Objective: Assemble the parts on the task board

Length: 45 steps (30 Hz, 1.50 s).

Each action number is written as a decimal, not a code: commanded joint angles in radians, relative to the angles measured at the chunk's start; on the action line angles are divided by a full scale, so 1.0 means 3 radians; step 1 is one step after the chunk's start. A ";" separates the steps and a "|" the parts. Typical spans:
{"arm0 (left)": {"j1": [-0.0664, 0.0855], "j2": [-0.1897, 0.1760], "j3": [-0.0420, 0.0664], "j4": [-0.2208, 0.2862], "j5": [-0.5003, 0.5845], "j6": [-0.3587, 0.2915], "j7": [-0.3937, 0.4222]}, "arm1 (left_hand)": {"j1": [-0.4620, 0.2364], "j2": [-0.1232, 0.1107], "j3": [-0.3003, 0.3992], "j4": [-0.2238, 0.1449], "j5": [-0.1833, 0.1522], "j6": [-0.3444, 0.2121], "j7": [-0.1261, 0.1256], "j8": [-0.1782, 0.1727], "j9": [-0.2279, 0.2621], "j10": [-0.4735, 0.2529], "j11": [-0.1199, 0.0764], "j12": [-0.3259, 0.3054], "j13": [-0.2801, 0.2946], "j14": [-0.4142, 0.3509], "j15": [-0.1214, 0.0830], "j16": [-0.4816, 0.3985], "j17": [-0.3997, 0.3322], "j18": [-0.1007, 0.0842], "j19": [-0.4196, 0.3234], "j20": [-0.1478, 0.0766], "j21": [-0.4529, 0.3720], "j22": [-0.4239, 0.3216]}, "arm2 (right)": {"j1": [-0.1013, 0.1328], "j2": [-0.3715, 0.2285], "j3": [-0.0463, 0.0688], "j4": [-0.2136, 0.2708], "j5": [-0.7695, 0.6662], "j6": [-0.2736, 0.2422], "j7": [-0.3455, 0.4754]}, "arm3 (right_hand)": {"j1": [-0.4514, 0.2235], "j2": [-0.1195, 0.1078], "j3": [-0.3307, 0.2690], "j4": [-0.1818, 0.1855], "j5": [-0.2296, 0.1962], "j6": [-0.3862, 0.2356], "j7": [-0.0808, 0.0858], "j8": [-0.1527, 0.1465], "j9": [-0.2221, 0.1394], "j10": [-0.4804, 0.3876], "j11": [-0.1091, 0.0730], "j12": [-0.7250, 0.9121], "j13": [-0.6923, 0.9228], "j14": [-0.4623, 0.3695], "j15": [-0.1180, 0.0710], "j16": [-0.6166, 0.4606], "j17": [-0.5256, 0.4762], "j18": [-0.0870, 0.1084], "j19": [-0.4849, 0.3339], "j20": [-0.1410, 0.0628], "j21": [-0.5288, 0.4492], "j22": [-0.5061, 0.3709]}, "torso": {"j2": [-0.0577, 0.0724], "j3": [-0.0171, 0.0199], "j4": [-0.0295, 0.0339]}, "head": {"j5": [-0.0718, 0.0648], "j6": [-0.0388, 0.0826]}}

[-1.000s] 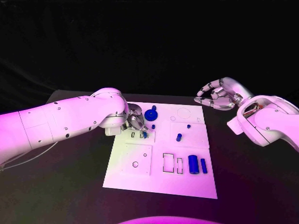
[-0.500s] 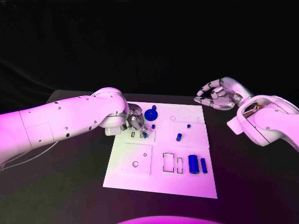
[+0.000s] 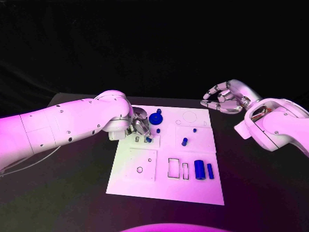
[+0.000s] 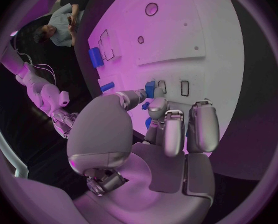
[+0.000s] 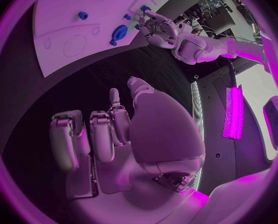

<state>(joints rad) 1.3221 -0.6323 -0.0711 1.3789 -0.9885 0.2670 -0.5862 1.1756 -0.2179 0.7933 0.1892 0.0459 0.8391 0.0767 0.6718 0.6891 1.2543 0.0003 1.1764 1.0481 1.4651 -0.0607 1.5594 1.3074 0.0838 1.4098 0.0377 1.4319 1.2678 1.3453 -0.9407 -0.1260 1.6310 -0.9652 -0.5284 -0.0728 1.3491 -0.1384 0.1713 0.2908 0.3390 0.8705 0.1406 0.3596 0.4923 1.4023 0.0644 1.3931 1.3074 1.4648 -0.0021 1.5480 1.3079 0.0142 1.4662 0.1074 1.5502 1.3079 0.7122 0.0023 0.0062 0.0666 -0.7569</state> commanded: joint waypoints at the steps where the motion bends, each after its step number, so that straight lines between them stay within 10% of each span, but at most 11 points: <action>1: 0.0004 0.0001 -0.0003 0.0000 0.0133 -0.0008 0.0031 | 0.0053 0.0024 0.0092 -0.0063 0.0024 -0.0008 -0.0030 0.0047 0.0060 0.0017 -0.0017 -0.0010 0.0007 0.0342 -0.0010 0.0020 0.0846 -0.0069 0.0020 0.0000 0.0013 0.0007 | -0.0002 -0.0002 0.0000 0.0006 -0.0034 0.0034 0.0008 | -0.0030 -0.0011 0.0015 -0.0002 0.0020 -0.0019 -0.0001 0.0019 0.0004 0.0007 -0.0016 -0.0004 0.0237 0.0290 -0.0025 -0.0018 0.0605 -0.0022 0.0288 -0.0030 -0.0013 0.0813 | -0.0001 0.0000 0.0001 | 0.0002 0.0001; 14: 0.0004 -0.0118 0.0003 0.0119 0.0334 -0.0282 0.0056 | 0.0024 0.0042 0.0421 -0.0409 0.0314 -0.0084 -0.0007 0.0203 0.0273 0.0087 -0.0005 0.0032 0.0067 0.0340 0.0001 0.0016 0.0838 -0.0074 0.0031 0.0009 0.0031 0.0042 | -0.0002 -0.0013 0.0000 0.0006 -0.0034 0.0024 0.0012 | -0.0032 -0.0009 0.0016 -0.0001 0.0023 -0.0019 -0.0001 0.0020 0.0006 0.0006 -0.0016 -0.0005 0.0236 0.0289 -0.0025 -0.0018 0.0603 -0.0022 0.0286 -0.0030 -0.0015 0.0811 | -0.0001 0.0001 0.0008 | 0.0003 0.0004; 28: -0.0046 -0.0247 0.0004 0.0314 -0.0046 -0.0655 0.0133 | -0.0050 -0.0007 0.0496 -0.0510 0.0591 -0.0042 -0.0015 0.0257 0.0349 0.0180 -0.0016 0.0132 0.0184 0.0344 -0.0008 0.0022 0.0848 -0.0075 0.0034 0.0002 0.0040 0.0057 | -0.0003 -0.0038 0.0000 0.0011 -0.0034 0.0012 0.0019 | -0.0049 -0.0007 0.0016 0.0003 0.0030 -0.0020 -0.0001 0.0023 0.0009 0.0006 -0.0016 -0.0005 0.0235 0.0288 -0.0025 -0.0020 0.0599 -0.0021 0.0286 -0.0030 -0.0016 0.0811 | -0.0006 -0.0003 0.0020 | 0.0008 -0.0006; 45: -0.0121 -0.0266 -0.0001 0.0351 -0.0274 -0.0532 0.0068 | -0.0065 -0.0038 0.0519 -0.0545 0.0705 -0.0010 -0.0021 0.0263 0.0366 0.0207 -0.0024 0.0153 0.0211 0.0346 -0.0016 0.0025 0.0855 -0.0077 0.0039 -0.0002 0.0047 0.0069 | -0.0005 -0.0042 0.0000 0.0010 -0.0034 0.0014 0.0024 | -0.0049 -0.0007 0.0016 0.0003 0.0030 -0.0020 -0.0001 0.0023 0.0009 0.0006 -0.0016 -0.0005 0.0235 0.0288 -0.0025 -0.0020 0.0599 -0.0021 0.0286 -0.0030 -0.0016 0.0811 | 0.0001 -0.0002 0.0009 | 0.0027 -0.0010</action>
<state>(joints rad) 1.2863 -0.7127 -0.0718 1.4818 -1.0439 0.0883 -0.5661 1.1561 -0.2281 0.8003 0.1805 0.2516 0.8189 0.0800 0.7473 0.6891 1.3086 -0.0070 1.2192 1.1106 1.4650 -0.0605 1.5634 1.3074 0.0684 1.4171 0.0376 1.4401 1.2877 1.3446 -0.9531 -0.1260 1.6327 -0.9653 -0.5293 -0.0711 1.3452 -0.1424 0.1712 0.2908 0.3429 0.8705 0.1406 0.3637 0.4939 1.4023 0.0644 1.3931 1.3073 1.4647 -0.0021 1.5480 1.3074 0.0142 1.4662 0.1074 1.5502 1.3073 0.7118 0.0017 0.0097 0.0741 -0.7590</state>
